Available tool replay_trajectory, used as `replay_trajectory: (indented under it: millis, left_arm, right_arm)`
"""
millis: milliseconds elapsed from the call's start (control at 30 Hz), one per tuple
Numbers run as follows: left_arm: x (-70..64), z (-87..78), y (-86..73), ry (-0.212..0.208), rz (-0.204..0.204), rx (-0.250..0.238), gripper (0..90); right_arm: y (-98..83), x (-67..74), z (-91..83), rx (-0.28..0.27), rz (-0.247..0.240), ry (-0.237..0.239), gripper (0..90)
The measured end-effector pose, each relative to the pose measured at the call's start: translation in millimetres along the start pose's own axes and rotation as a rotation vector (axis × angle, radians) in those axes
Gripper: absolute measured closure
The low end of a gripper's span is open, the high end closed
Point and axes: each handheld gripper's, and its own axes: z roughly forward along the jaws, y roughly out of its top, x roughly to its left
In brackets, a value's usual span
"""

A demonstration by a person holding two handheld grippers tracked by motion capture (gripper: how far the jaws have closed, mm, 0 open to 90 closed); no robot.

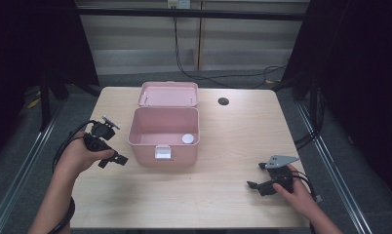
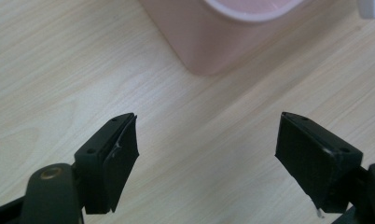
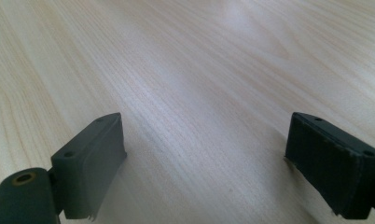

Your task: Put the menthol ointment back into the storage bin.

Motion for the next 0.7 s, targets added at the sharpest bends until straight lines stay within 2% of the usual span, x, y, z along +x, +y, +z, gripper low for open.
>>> replay_trajectory:
  millis: [233,267,333,433,600,700]
  left_arm:
    - [-0.4,15.0,-7.8,-0.029,0.001,-0.022,20.7]
    - [-0.8,17.7,-9.3,-0.027,-0.009,-0.029,20.7]
    - [0.0,21.9,-12.1,-0.027,0.002,-0.021,20.7]
    - [-0.7,28.9,-16.4,-0.035,-0.010,-0.035,20.7]
    - [-0.8,38.9,-22.8,-0.039,-0.001,-0.026,20.7]
    - [-1.8,43.7,-25.9,-0.045,-0.003,-0.042,20.7]
  right_arm:
    - [0.0,0.0,0.0,0.000,0.000,0.000,11.0]
    - [0.0,0.0,0.0,0.000,0.000,0.000,11.0]
    - [0.0,0.0,0.0,0.000,0.000,0.000,11.0]
    - [0.0,0.1,-0.1,0.001,0.001,0.000,11.0]
    - [0.0,0.0,0.0,0.000,-0.001,0.000,11.0]
    - [0.0,0.1,0.0,0.000,0.001,-0.001,11.0]
